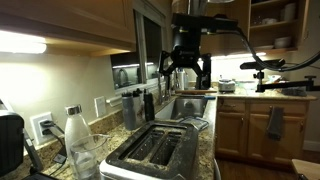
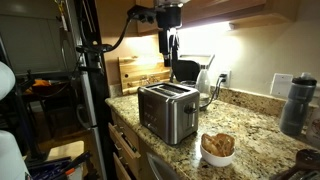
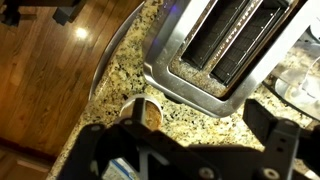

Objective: Place one slice of bread in each of the two slots on the toaster

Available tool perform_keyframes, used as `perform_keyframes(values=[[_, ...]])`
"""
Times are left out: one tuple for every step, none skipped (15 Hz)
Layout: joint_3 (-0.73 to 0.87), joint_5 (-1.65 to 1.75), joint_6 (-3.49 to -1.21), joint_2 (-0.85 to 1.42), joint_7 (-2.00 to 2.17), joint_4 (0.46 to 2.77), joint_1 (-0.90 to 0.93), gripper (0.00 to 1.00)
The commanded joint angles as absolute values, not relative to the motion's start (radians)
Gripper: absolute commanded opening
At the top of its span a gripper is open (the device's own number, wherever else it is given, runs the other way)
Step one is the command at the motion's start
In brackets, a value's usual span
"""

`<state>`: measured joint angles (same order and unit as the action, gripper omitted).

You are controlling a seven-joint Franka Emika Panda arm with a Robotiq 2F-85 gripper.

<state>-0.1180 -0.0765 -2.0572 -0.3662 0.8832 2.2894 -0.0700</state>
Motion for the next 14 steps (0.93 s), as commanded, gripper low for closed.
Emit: perform_keyframes(values=[[-0.14, -0.029, -2.112, -0.351, 1.022, 2.304, -0.084, 1.0], [-0.14, -0.021, -2.114, -0.347, 1.054, 2.303, -0.083, 1.0], [-0.139, -0.013, -2.112, -0.344, 1.079, 2.301, -0.082, 1.0], [-0.138, -0.004, -2.114, -0.344, 1.104, 2.302, -0.082, 1.0], [-0.135, 0.004, -2.113, -0.345, 1.127, 2.302, -0.081, 1.0], [-0.133, 0.009, -2.109, -0.344, 1.148, 2.302, -0.081, 1.0], [-0.131, 0.012, -2.108, -0.346, 1.168, 2.303, -0.081, 1.0], [-0.127, 0.008, -2.111, -0.349, 1.185, 2.307, -0.08, 1.0], [-0.124, 0.0, -2.116, -0.351, 1.203, 2.311, -0.079, 1.0], [-0.124, -0.001, -2.127, -0.348, 1.229, 2.315, -0.082, 1.0], [-0.122, -0.003, -2.138, -0.346, 1.249, 2.317, -0.083, 1.0], [-0.12, -0.005, -2.15, -0.341, 1.271, 2.319, -0.086, 1.0], [-0.117, -0.009, -2.169, -0.337, 1.288, 2.321, -0.087, 1.0], [-0.11, -0.017, -2.186, -0.33, 1.299, 2.323, -0.088, 1.0]])
